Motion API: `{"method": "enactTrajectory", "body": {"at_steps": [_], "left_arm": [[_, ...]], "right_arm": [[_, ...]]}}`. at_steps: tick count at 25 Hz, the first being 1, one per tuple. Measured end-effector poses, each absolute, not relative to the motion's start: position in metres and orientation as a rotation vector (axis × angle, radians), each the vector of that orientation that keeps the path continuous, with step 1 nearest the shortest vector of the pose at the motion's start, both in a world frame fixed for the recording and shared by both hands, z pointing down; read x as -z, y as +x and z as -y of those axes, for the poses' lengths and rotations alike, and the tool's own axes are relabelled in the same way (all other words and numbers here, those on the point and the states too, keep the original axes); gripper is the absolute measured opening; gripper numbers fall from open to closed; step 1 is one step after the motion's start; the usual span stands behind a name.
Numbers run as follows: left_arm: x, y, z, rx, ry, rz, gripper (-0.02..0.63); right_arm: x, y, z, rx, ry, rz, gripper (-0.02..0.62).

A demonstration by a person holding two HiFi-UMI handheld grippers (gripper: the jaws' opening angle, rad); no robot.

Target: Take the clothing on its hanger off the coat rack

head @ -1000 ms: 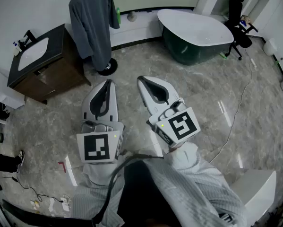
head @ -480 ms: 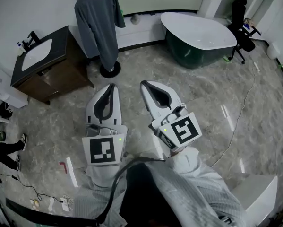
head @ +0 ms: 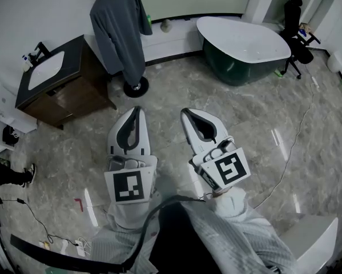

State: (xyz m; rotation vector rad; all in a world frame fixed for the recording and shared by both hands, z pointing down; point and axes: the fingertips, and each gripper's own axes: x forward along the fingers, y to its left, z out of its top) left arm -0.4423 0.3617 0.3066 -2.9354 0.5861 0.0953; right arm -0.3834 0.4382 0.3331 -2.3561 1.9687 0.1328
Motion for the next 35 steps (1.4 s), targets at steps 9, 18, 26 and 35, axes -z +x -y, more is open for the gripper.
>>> {"method": "enactTrajectory", "body": {"at_steps": [9, 18, 26, 35], "left_arm": [[-0.329, -0.319, -0.279, -0.067, -2.922, -0.518, 0.005], [-0.276, -0.177, -0.153, -0.172, -2.892, -0.484, 0.005], [-0.306, -0.075, -0.064, -0.104, -2.877, -0.536, 0.005], [-0.289, 0.052, 0.071, -0.101, -2.766, -0.862, 0.005]], "right_arm": [[-0.369, -0.268, -0.359, -0.055, -2.408, -1.929, 0.003], [-0.314, -0.127, -0.22, -0.194, -2.412, -1.923, 0.003], [-0.351, -0.024, -0.131, -0.101, -2.394, -1.979, 0.003], [-0.327, 0.131, 0.018, -0.188, -2.164, -2.23, 0.003]]}}
